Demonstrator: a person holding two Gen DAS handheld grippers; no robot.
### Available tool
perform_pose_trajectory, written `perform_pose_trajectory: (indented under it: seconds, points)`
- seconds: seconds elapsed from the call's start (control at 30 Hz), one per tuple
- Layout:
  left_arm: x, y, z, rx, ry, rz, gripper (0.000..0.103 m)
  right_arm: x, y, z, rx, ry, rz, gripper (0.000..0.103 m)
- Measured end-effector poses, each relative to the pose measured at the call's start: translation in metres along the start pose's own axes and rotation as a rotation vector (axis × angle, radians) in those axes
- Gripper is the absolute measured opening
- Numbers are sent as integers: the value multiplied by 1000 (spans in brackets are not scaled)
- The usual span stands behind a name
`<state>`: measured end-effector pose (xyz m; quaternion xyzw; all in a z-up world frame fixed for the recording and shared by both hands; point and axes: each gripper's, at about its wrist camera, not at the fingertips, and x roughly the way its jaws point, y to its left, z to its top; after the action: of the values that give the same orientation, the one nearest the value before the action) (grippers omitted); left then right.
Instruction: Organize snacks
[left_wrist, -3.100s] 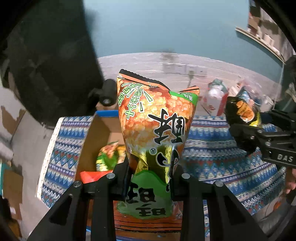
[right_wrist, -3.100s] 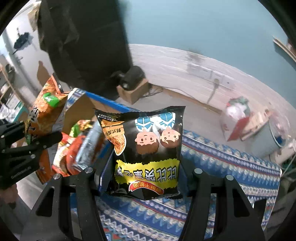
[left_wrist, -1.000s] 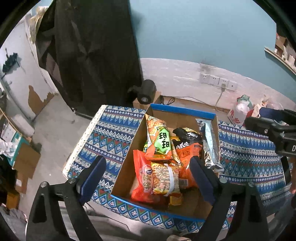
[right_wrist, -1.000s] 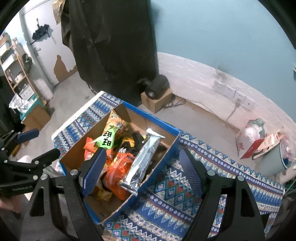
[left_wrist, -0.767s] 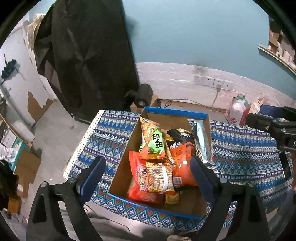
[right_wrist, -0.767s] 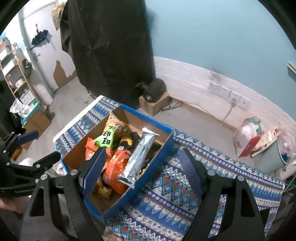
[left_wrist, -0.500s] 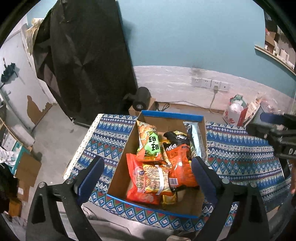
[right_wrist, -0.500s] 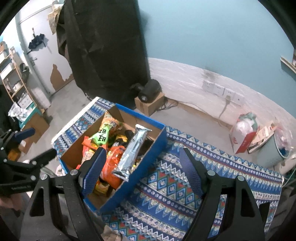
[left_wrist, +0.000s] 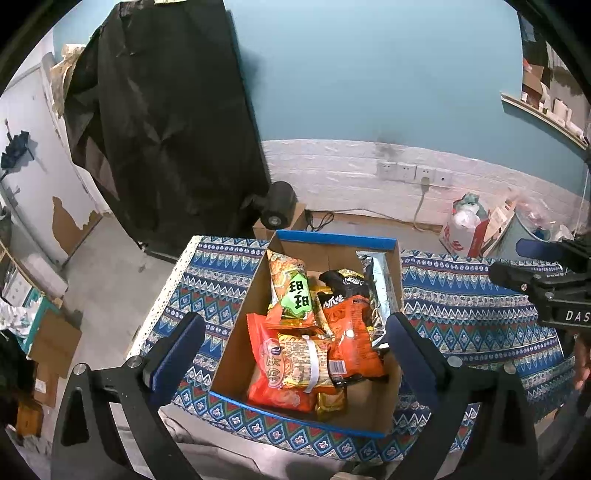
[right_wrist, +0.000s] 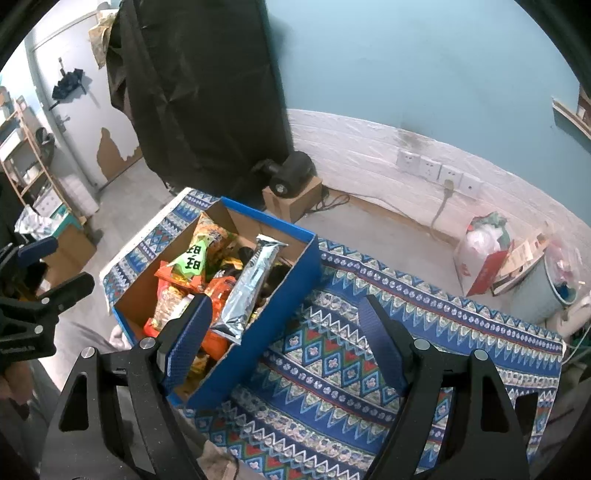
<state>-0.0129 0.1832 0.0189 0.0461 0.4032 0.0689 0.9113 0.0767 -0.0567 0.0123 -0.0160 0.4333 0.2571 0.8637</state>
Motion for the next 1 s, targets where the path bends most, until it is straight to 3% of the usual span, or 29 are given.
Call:
perform_pose_trajectory:
  seconds: [1.0]
  points:
    - [1,-2,-1,-8,15,-7,99,0,7,-3,-31,15,2,80]
